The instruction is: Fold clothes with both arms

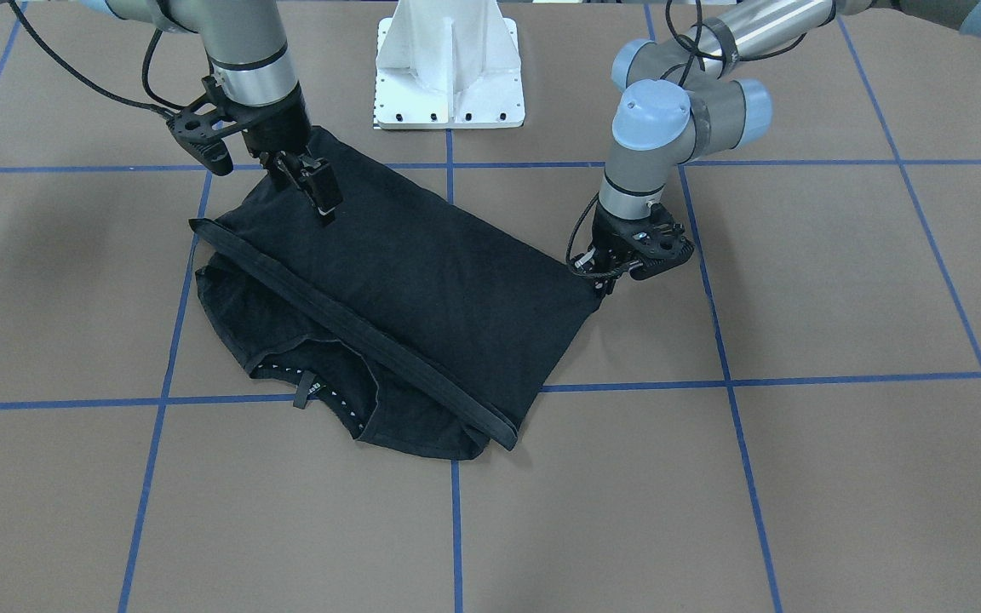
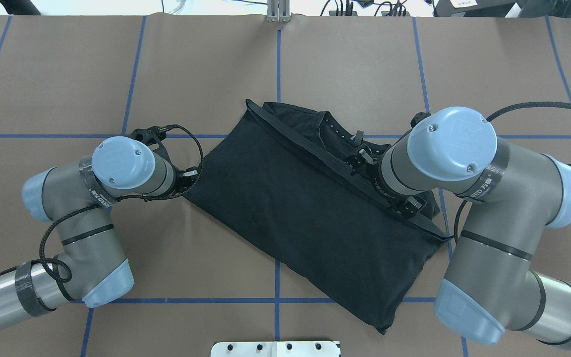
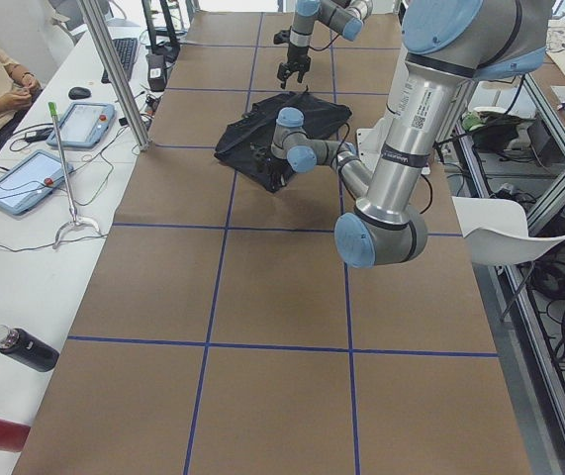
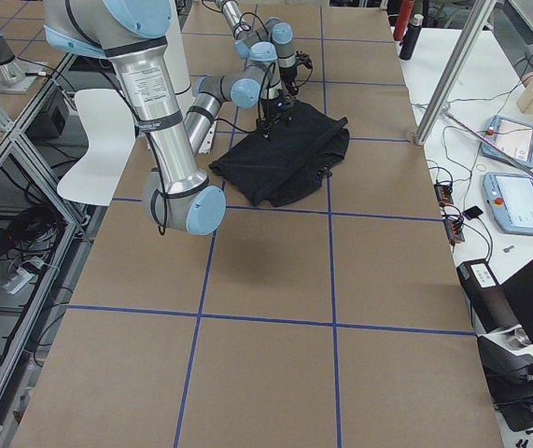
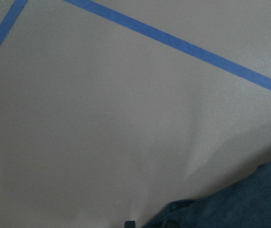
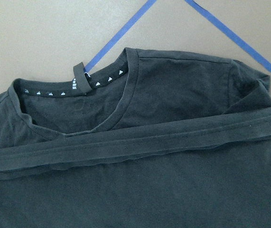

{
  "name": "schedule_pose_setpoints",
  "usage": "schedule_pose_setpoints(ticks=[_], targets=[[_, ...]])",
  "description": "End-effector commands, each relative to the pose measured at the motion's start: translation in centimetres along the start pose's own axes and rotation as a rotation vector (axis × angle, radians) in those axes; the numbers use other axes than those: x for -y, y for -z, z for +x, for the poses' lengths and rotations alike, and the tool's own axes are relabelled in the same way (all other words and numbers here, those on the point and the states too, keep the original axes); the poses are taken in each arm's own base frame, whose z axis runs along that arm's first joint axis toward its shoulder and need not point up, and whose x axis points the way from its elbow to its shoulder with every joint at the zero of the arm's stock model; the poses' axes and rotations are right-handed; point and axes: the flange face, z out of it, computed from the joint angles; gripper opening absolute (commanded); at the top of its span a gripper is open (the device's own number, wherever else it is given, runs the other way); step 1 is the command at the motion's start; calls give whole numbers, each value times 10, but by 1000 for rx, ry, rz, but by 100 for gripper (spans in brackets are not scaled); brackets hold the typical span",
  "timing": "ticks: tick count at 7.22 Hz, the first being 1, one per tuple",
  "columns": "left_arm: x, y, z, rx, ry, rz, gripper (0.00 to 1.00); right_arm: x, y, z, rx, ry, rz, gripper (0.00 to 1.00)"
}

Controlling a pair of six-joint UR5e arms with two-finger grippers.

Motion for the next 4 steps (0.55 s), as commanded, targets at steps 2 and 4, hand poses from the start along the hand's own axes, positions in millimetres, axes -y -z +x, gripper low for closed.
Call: schedule_pose_setpoints(ticks=[2,4], targets=[[1,7,2,-12,1,2,0,0,0,0,-1,1,0,100],[24,21,3,-33,-30,32,0,1,0,0,0,0,3,100]])
